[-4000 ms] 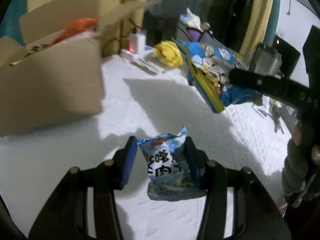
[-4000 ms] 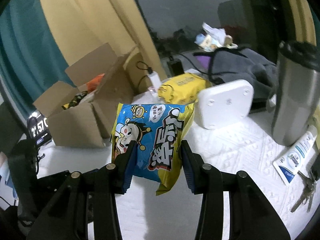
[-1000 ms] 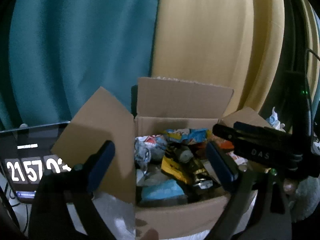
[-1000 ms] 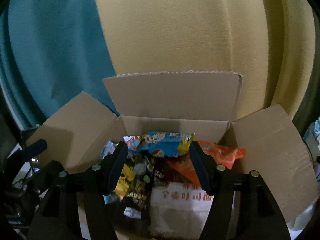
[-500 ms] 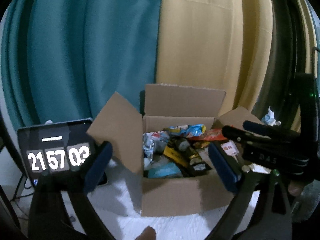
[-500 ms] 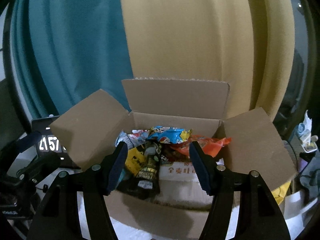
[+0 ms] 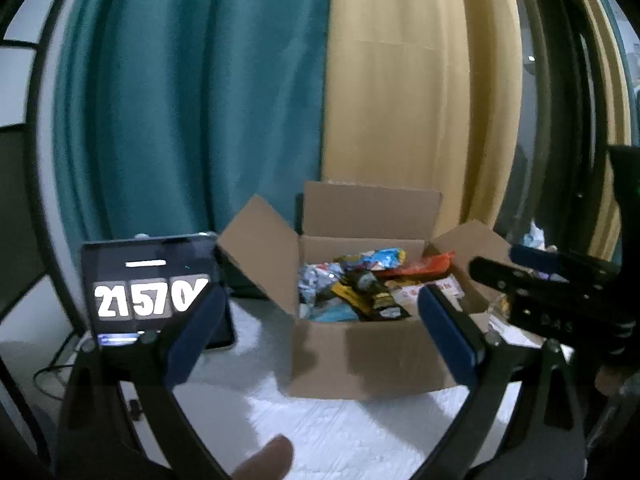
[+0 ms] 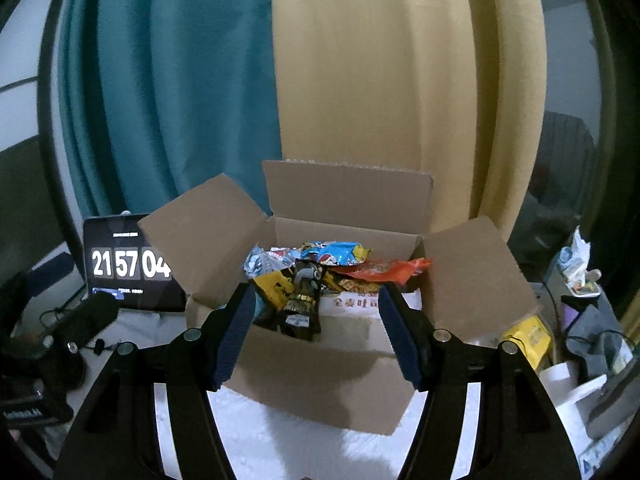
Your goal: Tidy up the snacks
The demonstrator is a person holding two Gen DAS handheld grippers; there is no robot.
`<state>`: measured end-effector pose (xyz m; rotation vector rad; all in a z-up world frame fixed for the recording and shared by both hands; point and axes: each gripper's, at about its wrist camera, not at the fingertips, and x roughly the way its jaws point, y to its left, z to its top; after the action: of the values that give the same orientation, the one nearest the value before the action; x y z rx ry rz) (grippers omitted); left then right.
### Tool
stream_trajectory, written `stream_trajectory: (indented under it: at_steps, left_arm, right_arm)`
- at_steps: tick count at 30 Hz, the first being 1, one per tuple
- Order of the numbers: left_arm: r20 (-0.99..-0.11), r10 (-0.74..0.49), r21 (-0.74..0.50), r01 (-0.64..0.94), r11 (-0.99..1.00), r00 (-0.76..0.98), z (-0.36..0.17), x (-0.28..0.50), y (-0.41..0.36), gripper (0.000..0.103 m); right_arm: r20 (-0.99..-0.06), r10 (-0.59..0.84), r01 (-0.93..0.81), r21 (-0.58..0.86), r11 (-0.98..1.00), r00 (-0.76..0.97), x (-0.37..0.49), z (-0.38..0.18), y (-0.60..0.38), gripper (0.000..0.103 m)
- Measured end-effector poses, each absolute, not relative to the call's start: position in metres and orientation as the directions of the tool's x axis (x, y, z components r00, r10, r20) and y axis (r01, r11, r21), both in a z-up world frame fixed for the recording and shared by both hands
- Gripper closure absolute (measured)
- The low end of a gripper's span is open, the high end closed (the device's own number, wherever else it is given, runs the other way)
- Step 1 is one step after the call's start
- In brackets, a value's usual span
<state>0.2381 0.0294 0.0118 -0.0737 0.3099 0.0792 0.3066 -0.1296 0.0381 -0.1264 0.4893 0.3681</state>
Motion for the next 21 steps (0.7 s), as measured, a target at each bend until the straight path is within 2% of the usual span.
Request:
stream_trajectory:
  at_steps: [4, 9, 21]
  left_arm:
    - [-0.266, 0.102, -0.051, -0.119, 0.992, 0.958, 0.019, 0.217, 0.029, 0.005]
    - [-0.215, 0.08, -0.06, -0.094, 0.994, 0.973, 0.03, 0.19, 0.022, 0.005]
    - [-0.152, 0.073, -0.06, -0.083, 0.995, 0.986, 0.052, 0.144, 0.005, 0.005]
  right_arm:
    - [-0.457, 0.316, -0.371, -0.033, 0.928, 0.831, 0.284, 0.043, -0.136, 0.036]
    - [-0.415, 0.311, -0.365, -0.057, 0.929, 0.855, 0.254, 0.054, -0.143, 0.036]
    - [-0.28, 0.305, -0.343, -0.094, 0.935, 0.91, 0.181, 0.093, -0.162, 0.036]
